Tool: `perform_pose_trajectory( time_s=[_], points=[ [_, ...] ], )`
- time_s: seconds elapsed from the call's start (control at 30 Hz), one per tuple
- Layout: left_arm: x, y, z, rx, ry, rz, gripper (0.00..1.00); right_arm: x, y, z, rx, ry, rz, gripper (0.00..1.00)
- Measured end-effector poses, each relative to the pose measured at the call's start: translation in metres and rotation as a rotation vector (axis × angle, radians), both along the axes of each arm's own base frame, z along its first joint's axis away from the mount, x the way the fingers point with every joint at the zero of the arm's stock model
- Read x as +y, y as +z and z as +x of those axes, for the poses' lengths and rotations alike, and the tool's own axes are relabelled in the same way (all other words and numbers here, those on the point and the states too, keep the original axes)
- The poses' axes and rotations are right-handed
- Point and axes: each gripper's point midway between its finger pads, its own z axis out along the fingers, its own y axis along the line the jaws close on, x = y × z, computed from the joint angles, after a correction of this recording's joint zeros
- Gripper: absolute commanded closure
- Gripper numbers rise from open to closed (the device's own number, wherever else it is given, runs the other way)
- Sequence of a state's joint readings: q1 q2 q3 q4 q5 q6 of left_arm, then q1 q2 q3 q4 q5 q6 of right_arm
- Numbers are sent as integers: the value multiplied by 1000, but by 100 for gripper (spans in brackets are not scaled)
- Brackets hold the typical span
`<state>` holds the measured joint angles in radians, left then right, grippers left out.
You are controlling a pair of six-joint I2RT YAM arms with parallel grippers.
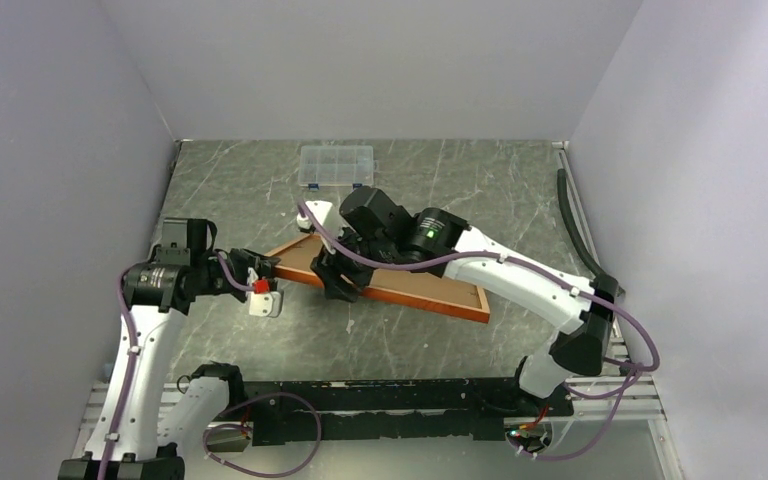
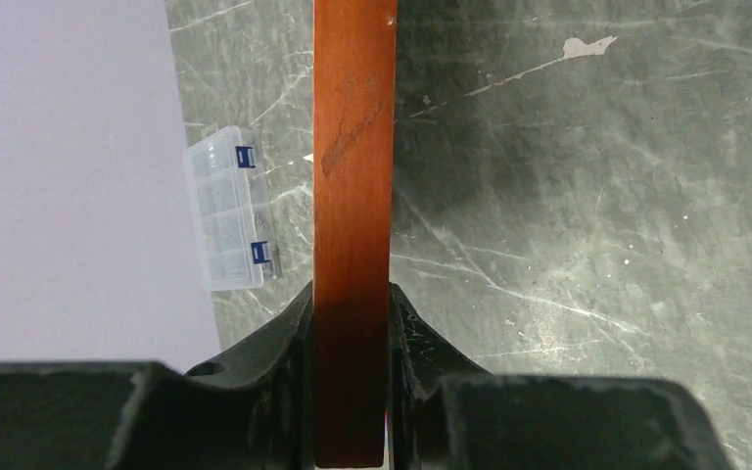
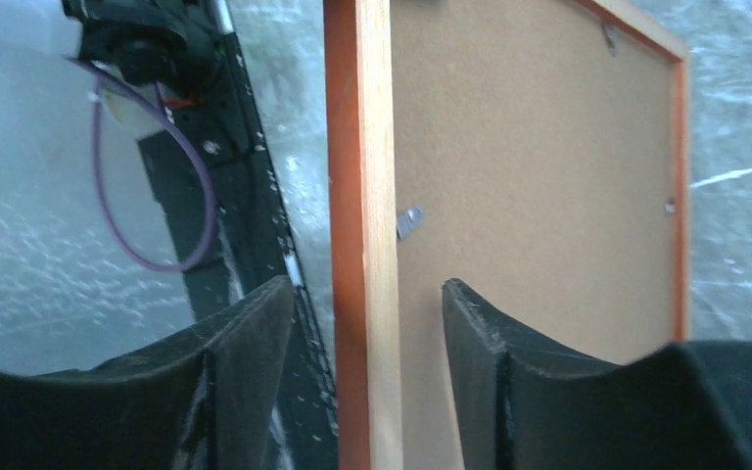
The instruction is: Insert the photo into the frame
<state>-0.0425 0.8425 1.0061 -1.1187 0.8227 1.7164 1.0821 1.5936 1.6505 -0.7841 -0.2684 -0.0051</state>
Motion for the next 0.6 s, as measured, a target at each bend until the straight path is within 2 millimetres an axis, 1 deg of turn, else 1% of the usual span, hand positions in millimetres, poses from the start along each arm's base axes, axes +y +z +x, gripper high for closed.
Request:
perform_pose_trajectory(
  time_s=[0.1,0.2,0.33,0.47,0.6],
  points=[
    [-1,4,0,22,7,-7,97,-15,4,2,-67,18,-33,30],
    [-1,9,2,40,15,-13,97,-35,12,7,-155,25,-71,30],
    [-2,11,4,55,21,-19,97,-53,17,13,-241,30,-115,29],
    [-2,15,6,75,29,-25,97,-63,10,25,-311,20,-178,33],
    [-4,18,10,99,40,-42,97,-71,-3,36,-357,5,-252,42]
  ],
)
